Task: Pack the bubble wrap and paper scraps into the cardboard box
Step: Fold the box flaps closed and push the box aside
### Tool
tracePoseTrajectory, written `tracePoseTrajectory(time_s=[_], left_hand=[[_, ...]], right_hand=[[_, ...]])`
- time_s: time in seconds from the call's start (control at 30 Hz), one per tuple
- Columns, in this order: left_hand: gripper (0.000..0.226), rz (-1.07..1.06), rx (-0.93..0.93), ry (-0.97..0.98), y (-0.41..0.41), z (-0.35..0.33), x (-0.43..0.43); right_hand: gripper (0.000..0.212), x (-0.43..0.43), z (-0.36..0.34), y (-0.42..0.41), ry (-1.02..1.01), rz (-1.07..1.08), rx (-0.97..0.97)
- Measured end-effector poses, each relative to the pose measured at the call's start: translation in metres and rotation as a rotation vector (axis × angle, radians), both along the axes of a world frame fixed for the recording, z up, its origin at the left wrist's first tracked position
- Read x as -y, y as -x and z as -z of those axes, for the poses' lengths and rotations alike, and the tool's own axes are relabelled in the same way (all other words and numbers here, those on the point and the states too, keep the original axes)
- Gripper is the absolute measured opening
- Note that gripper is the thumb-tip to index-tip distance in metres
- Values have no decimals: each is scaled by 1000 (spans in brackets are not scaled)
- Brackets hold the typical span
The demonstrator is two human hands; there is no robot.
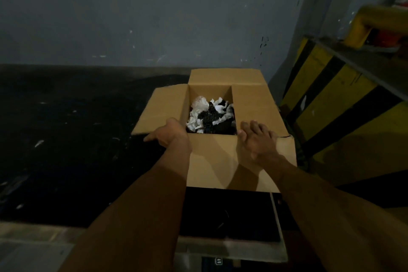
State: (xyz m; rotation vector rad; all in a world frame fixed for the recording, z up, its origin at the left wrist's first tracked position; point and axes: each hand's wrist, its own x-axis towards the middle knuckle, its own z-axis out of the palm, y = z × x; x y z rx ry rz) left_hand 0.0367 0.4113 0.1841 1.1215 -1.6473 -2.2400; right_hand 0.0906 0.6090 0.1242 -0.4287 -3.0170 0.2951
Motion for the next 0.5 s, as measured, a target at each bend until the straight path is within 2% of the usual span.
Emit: tracePoseTrajectory(time_s=[0.07,0.1,0.17,0.2,0.23,0.3,0.37,0.5], left_hand=[[76,-21,-115,127,-6,-2,0],[69,66,-202,299,-11,1,-1],[44,401,-355,791,-13,16,-2],[34,590,-362,1016,-13,25,-2],[33,755,-365,1205,-12,31,-2],[44,1007,-376,1532,-11,36,-1],[48,1117,-390,1675,-7,36,0],[47,1134,-383,1638,3,27,1]], right_hand=[[46,1,-2,0,30,14,23],[47,1,-3,-1,38,19,27],[47,2,-4,-2,41,24,36],[48,2,-5,-3,41,20,45],[48,2,-4,-4,45,17,48],[48,1,-3,-3,52,23,43],[48,2,-2,-3,52,33,39],[41,5,-7,-1,57,45,66]])
